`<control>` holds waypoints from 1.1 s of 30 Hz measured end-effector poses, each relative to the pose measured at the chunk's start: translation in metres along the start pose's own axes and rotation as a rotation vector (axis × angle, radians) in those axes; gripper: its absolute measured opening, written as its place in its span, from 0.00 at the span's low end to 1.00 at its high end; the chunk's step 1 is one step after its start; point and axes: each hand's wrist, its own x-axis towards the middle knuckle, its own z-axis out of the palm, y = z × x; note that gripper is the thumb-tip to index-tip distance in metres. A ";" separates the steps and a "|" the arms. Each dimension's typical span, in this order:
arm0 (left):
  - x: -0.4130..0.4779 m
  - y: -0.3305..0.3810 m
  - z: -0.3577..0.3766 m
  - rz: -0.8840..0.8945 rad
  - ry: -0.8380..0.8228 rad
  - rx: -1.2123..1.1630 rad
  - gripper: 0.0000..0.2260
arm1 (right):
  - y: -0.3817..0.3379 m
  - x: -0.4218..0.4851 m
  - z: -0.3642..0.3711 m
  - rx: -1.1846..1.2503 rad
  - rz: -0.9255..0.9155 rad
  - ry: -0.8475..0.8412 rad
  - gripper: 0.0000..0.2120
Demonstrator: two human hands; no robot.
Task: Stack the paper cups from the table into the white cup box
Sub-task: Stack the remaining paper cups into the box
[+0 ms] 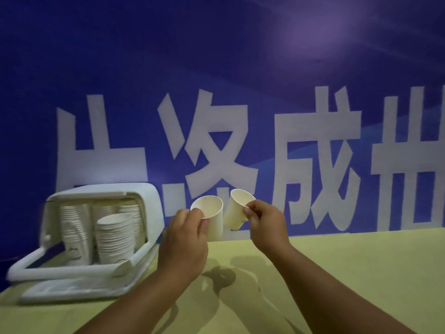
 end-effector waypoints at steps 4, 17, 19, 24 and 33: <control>-0.001 -0.040 -0.027 0.073 0.112 0.053 0.11 | -0.036 -0.008 0.037 0.085 -0.044 -0.036 0.04; 0.018 -0.122 -0.106 -0.070 0.336 0.075 0.12 | -0.136 0.000 0.134 0.422 -0.026 0.106 0.04; 0.020 -0.132 -0.110 -0.096 0.292 0.147 0.12 | -0.141 0.001 0.141 0.440 -0.005 0.150 0.03; 0.020 -0.140 -0.115 -0.144 0.183 0.237 0.15 | -0.139 -0.002 0.156 0.431 -0.030 0.125 0.02; 0.020 -0.151 -0.115 -0.188 -0.168 0.363 0.20 | -0.151 -0.006 0.160 0.384 -0.177 -0.003 0.02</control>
